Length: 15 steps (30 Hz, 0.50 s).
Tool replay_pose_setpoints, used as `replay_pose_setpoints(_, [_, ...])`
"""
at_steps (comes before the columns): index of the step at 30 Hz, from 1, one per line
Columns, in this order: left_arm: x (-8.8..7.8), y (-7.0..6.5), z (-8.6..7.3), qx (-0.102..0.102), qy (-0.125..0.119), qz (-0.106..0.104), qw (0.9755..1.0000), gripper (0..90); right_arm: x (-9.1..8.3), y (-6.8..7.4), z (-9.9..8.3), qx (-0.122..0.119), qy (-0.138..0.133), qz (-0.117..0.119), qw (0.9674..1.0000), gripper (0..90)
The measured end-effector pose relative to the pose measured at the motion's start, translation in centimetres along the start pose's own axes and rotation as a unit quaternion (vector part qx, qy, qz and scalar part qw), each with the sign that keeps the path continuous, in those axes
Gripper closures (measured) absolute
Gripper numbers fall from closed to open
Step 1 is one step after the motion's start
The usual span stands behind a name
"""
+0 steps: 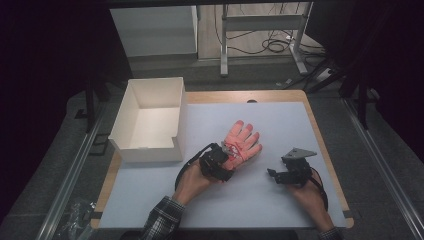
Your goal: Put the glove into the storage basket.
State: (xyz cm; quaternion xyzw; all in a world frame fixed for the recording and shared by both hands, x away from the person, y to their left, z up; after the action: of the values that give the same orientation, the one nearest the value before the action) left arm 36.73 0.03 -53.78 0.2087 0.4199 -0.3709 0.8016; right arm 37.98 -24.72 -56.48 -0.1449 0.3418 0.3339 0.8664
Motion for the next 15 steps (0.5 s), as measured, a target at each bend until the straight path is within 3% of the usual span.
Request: replay_pose_setpoints(15, [-1.8, 2.6, 2.2, -0.040, -0.014, 0.019, 0.9989, 37.2, 0.0, 0.0, 0.0, 0.000, 0.000, 0.000, 1.0000, 23.6])
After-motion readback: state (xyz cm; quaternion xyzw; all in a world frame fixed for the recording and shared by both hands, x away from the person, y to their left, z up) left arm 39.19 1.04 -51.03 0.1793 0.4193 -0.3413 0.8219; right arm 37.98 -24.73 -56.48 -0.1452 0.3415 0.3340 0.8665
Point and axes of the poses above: each handheld gripper's, and its own axes: x roughly forward along the jaws, z roughly out of its top, y roughly to its left, the point moved 5 cm from there along x, roughly forward along the jaws, and after that the axes turned 2 degrees about z, right-handed, at the moved point
